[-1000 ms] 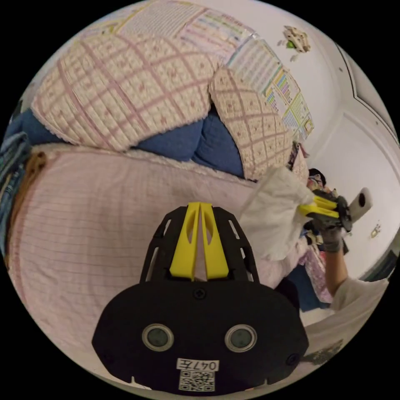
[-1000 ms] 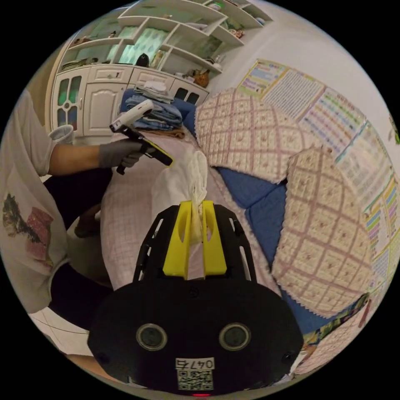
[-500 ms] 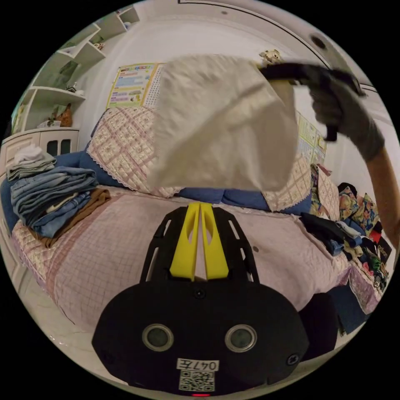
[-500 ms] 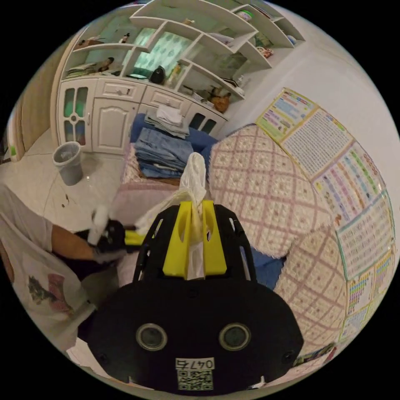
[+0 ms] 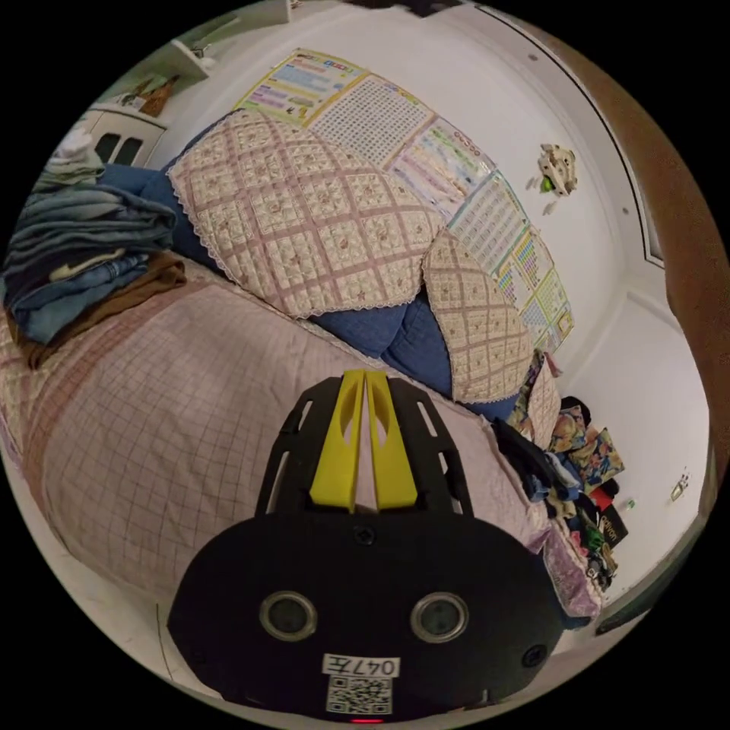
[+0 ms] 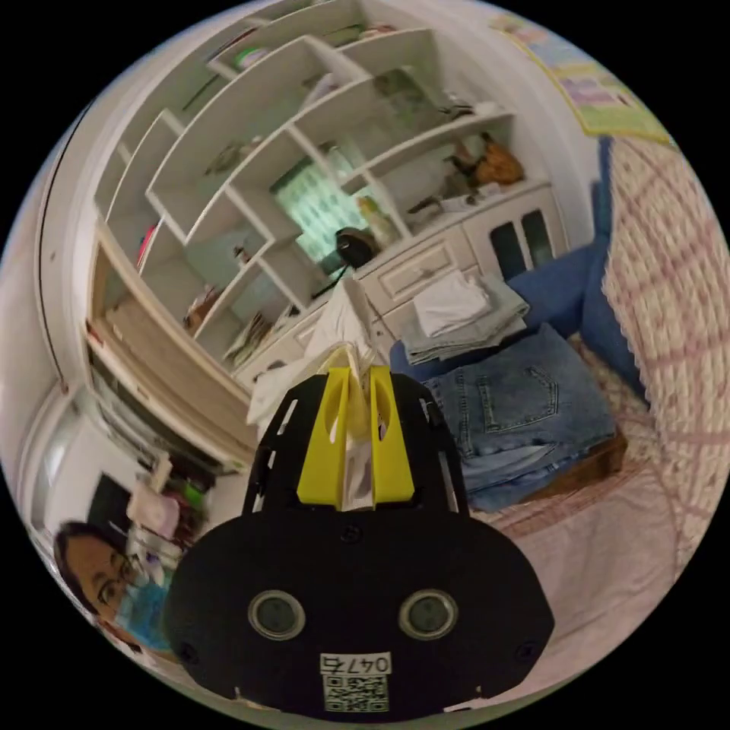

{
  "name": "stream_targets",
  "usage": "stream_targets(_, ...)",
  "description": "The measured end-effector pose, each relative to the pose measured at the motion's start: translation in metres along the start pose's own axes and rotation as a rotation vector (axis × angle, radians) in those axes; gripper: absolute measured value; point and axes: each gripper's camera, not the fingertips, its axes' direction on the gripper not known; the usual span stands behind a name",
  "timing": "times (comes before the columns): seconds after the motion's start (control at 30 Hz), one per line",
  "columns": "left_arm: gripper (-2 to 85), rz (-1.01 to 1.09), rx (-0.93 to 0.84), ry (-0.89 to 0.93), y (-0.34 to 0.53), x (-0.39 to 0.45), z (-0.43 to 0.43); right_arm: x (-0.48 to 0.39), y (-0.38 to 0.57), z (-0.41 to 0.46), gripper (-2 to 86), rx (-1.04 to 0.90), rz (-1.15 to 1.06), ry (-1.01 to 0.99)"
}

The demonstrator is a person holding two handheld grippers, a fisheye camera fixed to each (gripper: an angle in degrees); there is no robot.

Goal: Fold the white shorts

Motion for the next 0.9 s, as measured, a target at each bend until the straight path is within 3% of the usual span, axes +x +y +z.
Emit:
stream_targets(0.17, -1.0, -0.155, -0.027, 0.059, 0.008, -0.018, 0.012, 0.156, 0.028, 0.054, 1.0, -0.062, 0.423, 0.003)
stream_targets(0.33, -1.0, -0.259, -0.078, 0.129, 0.012, -0.024, 0.026, 0.184, 0.067, 0.034, 2.9, 0.009, 0.46, -0.217)
stream_targets(0.5, -1.0, -0.266, -0.09, 0.125, 0.008, -0.017, 0.026, 0.118, 0.067, -0.031, 11.2, -0.062, 0.303, -0.026)
stream_targets(0.6, -1.0, -0.26, -0.087, 0.108, 0.006, -0.01, 0.02, 0.049, 0.08, -0.104, 10.1, 0.013, 0.157, 0.143)
stream_targets(0.7, -1.0, -0.225, -0.058, 0.058, 0.001, 0.003, 0.006, -0.058, 0.127, -0.195, 7.0, 0.174, -0.148, 0.311)
stream_targets(0.77, -1.0, -0.177, -0.038, 0.026, -0.003, 0.014, -0.003, -0.143, 0.204, -0.266, 5.2, 0.304, -0.38, 0.489)
stream_targets(0.9, -1.0, -0.029, 0.018, -0.049, -0.016, 0.05, -0.026, -0.226, 0.362, -0.36, 1.9, 0.498, -0.457, 0.788)
